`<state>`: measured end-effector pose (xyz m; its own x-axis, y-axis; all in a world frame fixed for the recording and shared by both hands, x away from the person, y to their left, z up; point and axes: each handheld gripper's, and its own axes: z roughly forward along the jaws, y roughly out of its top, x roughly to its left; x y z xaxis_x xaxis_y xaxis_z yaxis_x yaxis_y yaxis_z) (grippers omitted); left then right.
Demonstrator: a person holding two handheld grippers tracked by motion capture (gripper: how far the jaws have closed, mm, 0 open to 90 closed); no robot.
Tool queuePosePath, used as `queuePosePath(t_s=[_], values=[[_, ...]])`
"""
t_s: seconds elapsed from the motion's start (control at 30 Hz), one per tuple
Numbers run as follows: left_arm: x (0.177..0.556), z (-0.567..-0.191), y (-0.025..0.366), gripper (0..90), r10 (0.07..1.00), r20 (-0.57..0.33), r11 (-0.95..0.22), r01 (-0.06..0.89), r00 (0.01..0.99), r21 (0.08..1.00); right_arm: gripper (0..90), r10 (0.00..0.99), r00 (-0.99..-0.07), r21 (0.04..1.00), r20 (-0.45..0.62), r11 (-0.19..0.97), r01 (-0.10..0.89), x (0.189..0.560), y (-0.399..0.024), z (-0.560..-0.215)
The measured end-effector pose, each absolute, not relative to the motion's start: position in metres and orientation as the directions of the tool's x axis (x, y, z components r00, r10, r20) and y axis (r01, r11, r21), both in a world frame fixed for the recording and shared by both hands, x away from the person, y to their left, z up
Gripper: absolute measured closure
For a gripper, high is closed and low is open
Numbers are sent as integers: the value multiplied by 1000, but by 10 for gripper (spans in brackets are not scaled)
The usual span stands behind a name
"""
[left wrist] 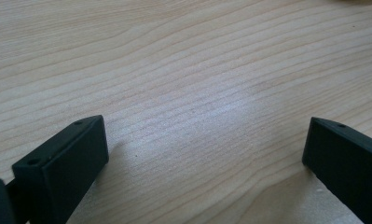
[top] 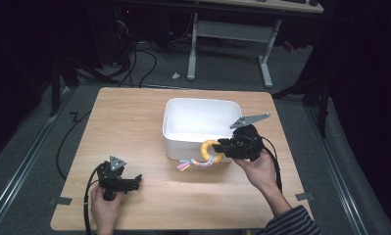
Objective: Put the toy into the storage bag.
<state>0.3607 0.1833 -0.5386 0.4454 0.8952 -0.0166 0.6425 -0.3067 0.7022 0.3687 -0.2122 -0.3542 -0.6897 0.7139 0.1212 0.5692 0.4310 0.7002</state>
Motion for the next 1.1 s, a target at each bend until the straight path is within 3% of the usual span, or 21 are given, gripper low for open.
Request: queuePosePath(t_s=[1.1], values=[[360,-539,183,4,895,-18,-307,643,446,702,688,814,-565,703,132,326,633,422,-226,-339]])
